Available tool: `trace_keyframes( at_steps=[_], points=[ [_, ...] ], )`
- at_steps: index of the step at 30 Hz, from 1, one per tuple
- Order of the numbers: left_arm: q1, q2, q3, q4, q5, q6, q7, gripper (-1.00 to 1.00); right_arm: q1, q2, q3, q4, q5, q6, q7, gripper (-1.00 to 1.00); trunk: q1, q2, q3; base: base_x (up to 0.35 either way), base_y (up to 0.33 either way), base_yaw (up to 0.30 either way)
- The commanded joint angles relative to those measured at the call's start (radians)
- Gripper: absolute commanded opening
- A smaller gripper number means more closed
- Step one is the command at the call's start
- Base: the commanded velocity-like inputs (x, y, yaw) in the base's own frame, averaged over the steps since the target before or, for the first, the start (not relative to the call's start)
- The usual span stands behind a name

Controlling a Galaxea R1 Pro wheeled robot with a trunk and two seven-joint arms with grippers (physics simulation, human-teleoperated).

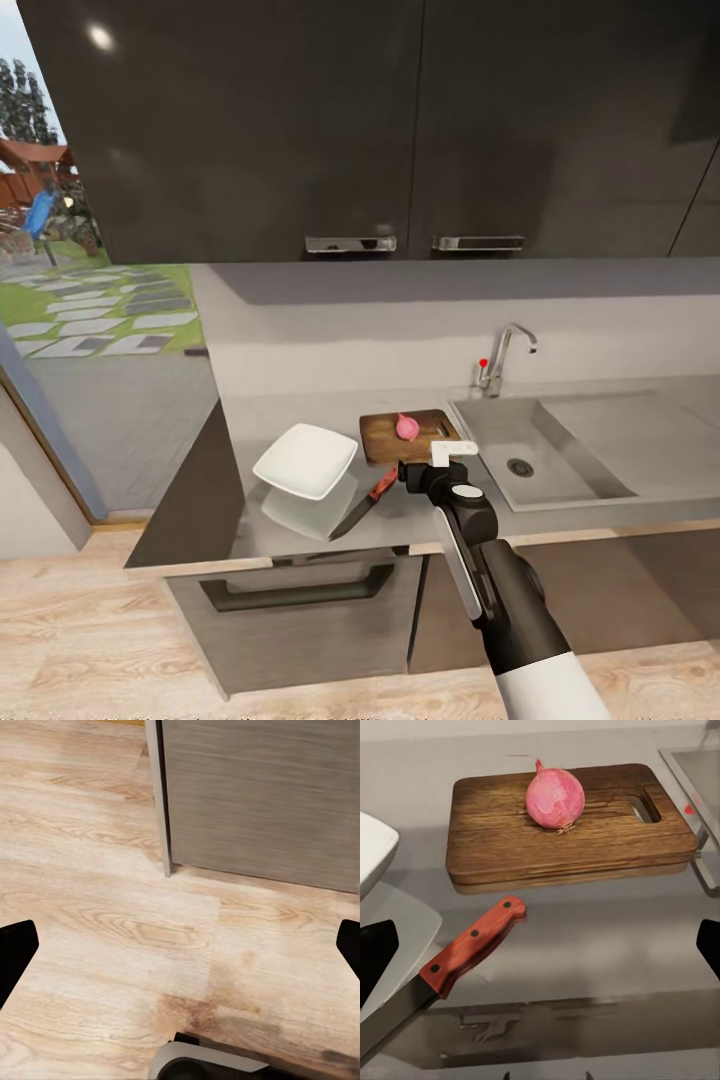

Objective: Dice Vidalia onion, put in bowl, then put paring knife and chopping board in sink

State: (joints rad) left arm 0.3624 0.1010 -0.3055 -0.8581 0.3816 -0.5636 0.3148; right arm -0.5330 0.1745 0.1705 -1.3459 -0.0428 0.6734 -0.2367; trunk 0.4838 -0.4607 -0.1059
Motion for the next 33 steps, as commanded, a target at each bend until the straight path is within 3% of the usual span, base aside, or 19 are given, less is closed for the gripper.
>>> trace_keyframes(
  at_steps=[1,27,33],
  points=[
    [0.0,0.001,-0.006,-0.001,0.003,-0.002,0.009,1.0,-0.001,0.0,0.001,-0.001,-0.005,0.005,-0.007,1.0,0.001,-0.002,-0.003,0.0,0.0,0.0],
    [0.0,-0.001,-0.006,0.006,0.003,-0.002,0.009,1.0,-0.001,0.0,0.0,-0.001,-0.004,0.005,-0.007,1.0,0.001,-0.002,-0.041,0.0,0.0,0.0],
    [0.0,-0.001,-0.006,0.007,0.003,-0.002,0.009,1.0,-0.001,0.0,0.0,-0.001,-0.003,0.005,-0.007,1.0,0.001,-0.002,-0.049,0.165,0.154,0.0]
  ],
)
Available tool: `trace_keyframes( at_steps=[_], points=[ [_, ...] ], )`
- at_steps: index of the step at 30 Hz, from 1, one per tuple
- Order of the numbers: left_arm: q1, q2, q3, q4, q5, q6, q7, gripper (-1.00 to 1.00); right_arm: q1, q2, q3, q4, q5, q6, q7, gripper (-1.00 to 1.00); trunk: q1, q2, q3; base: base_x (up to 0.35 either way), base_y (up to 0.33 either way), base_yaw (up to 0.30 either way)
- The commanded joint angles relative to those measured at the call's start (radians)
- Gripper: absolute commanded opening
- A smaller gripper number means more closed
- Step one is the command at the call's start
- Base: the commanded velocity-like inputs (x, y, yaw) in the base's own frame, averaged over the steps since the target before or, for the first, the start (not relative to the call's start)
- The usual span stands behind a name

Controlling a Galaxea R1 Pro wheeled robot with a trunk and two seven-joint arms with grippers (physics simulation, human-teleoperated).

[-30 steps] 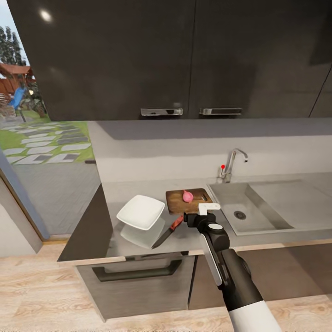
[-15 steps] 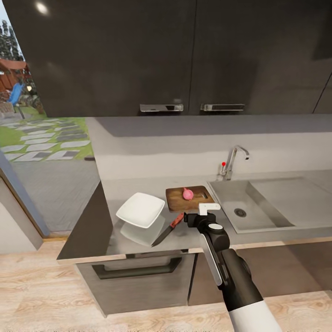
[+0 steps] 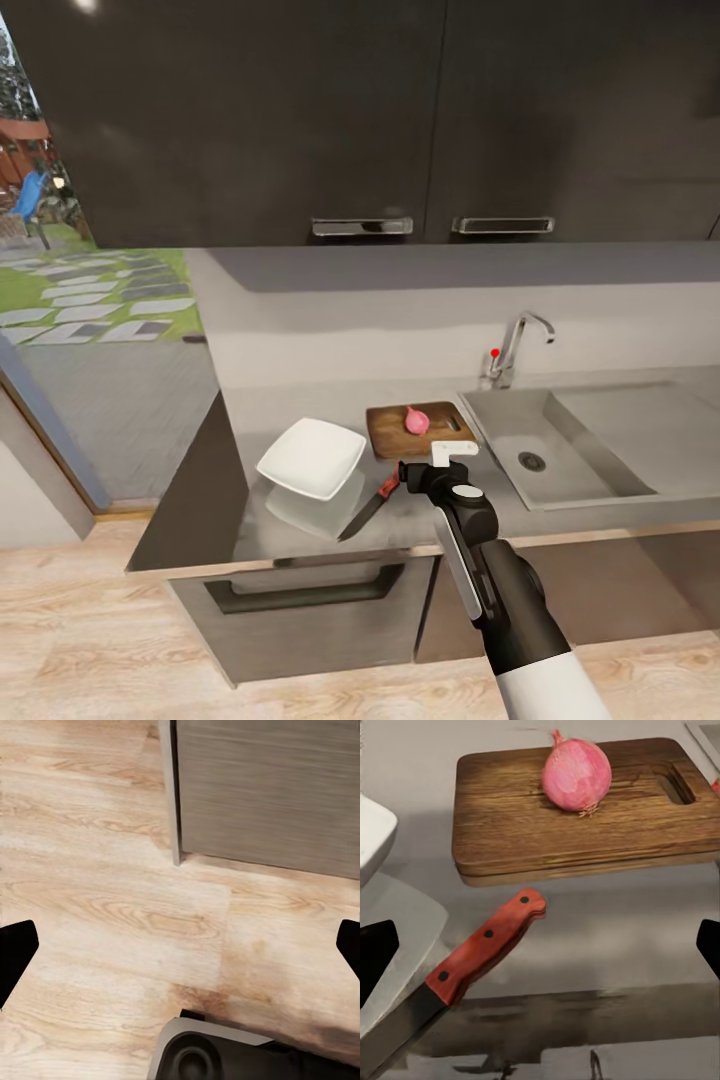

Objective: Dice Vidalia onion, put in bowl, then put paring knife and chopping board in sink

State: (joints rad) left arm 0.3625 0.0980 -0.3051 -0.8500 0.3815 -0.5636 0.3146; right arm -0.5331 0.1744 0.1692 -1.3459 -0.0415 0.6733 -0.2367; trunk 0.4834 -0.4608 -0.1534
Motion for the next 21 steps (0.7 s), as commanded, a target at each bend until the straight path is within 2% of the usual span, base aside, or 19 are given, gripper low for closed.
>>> trace_keyframes(
  at_steps=[1,7,21],
  points=[
    [0.0,0.002,-0.006,-0.001,0.003,-0.002,0.009,1.0,-0.001,0.0,0.001,-0.001,-0.005,0.005,-0.007,1.0,0.001,-0.002,-0.003,0.19,0.178,0.0],
    [0.0,0.001,-0.006,-0.001,0.003,-0.002,0.009,1.0,-0.001,0.0,0.001,-0.001,-0.005,0.005,-0.007,1.0,0.001,-0.002,-0.012,0.128,0.094,0.0],
    [-0.002,0.0,-0.006,0.012,0.003,-0.001,0.009,1.0,-0.001,0.0,0.001,-0.001,-0.006,0.005,-0.007,1.0,0.001,-0.002,-0.032,0.011,0.006,0.0]
  ],
)
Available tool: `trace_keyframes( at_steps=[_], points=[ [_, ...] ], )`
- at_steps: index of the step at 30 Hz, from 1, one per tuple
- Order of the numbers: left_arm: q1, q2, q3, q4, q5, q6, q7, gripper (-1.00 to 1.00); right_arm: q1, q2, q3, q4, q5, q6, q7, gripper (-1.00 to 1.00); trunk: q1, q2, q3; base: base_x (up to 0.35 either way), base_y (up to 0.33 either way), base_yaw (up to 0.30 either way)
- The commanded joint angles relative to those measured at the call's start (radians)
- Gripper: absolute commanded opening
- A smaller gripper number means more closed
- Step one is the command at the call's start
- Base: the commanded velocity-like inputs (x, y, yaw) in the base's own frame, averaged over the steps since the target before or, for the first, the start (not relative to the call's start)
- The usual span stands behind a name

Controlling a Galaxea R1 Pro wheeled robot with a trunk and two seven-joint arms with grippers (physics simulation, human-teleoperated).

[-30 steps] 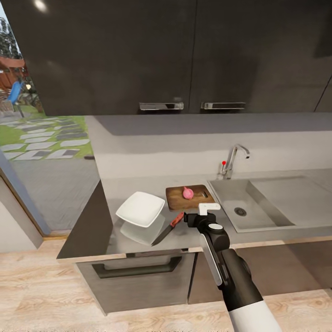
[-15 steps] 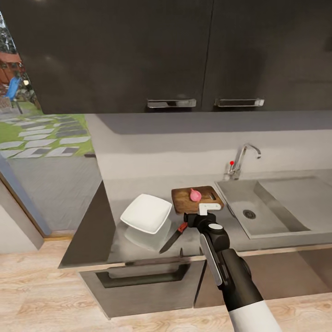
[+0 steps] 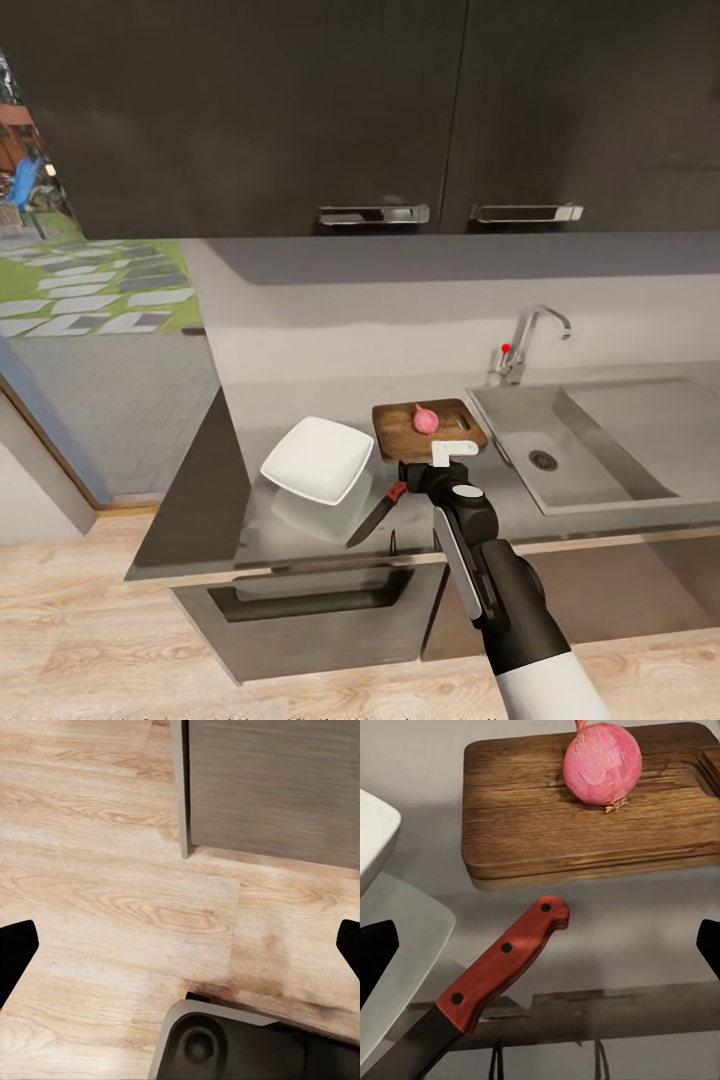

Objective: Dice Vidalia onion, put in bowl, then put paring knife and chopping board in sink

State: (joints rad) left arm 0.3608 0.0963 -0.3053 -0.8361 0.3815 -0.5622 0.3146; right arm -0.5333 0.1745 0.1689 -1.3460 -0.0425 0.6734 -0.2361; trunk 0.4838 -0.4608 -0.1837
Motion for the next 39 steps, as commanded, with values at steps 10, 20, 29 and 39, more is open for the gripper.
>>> trace_keyframes(
  at_steps=[10,20,29,39],
  points=[
    [0.0,-0.005,-0.006,0.003,0.003,-0.002,0.01,1.0,-0.001,0.0,0.002,-0.001,-0.005,0.005,-0.006,1.0,0.001,-0.002,-0.016,0.0,-0.068,0.0],
    [0.0,-0.011,-0.006,0.006,0.003,-0.002,0.009,1.0,-0.001,0.0,0.001,-0.001,-0.005,0.005,-0.006,1.0,0.001,-0.002,-0.031,0.0,-0.009,0.0],
    [0.0,-0.012,-0.006,0.007,0.003,-0.002,0.009,1.0,-0.001,0.0,0.001,-0.001,-0.005,0.005,-0.006,1.0,0.001,-0.002,-0.043,0.035,-0.011,0.0],
    [-0.001,-0.018,-0.006,0.017,0.002,-0.002,0.01,1.0,-0.001,0.0,0.001,-0.001,-0.005,0.005,-0.006,1.0,0.001,-0.002,-0.058,0.161,-0.035,0.0]
  ],
)
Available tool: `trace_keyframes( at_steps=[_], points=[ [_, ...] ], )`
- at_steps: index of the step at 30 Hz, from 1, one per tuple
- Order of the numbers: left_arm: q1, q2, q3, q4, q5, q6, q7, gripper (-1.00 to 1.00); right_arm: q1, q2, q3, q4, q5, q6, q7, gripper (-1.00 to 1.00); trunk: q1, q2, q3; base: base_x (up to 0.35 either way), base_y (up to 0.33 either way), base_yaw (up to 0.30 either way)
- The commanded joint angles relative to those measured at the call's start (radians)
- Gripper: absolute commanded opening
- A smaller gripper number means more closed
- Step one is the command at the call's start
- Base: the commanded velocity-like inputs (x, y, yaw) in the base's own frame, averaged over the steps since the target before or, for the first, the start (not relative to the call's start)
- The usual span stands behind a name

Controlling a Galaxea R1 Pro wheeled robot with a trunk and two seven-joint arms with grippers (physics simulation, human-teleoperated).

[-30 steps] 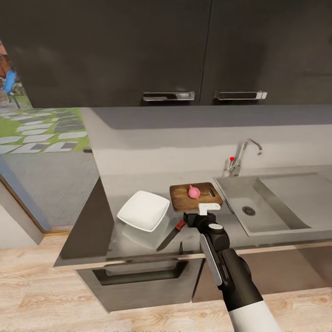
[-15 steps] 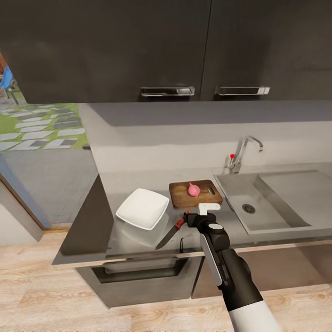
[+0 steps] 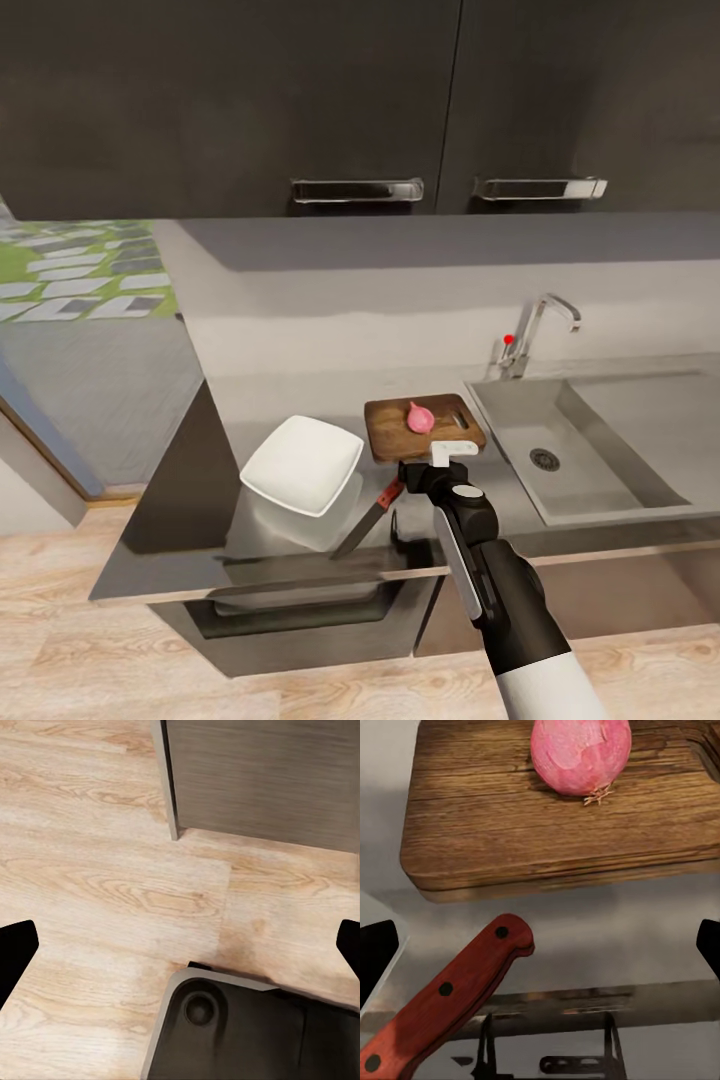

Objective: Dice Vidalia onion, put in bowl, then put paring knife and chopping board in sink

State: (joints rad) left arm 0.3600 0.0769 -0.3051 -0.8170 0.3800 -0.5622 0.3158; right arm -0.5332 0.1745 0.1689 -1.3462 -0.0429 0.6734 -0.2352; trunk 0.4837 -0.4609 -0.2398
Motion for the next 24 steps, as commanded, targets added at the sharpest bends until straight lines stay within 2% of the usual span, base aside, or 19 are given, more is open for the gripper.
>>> trace_keyframes(
  at_steps=[1,20,24],
  points=[
    [0.0,0.002,-0.006,-0.002,0.004,-0.002,0.009,1.0,-0.001,0.0,0.001,-0.001,-0.005,0.005,-0.007,1.0,0.001,-0.002,-0.003,0.032,-0.008,0.0],
    [0.0,0.001,-0.006,-0.001,0.004,-0.002,0.009,1.0,-0.001,0.0,0.001,-0.001,-0.005,0.005,-0.009,1.0,0.001,-0.002,-0.03,0.005,-0.001,0.0],
    [-0.001,0.001,-0.006,-0.001,0.004,-0.002,0.009,1.0,-0.001,0.0,0.001,-0.001,-0.005,0.005,-0.009,1.0,0.001,-0.002,-0.036,0.155,0.0,0.0]
  ],
)
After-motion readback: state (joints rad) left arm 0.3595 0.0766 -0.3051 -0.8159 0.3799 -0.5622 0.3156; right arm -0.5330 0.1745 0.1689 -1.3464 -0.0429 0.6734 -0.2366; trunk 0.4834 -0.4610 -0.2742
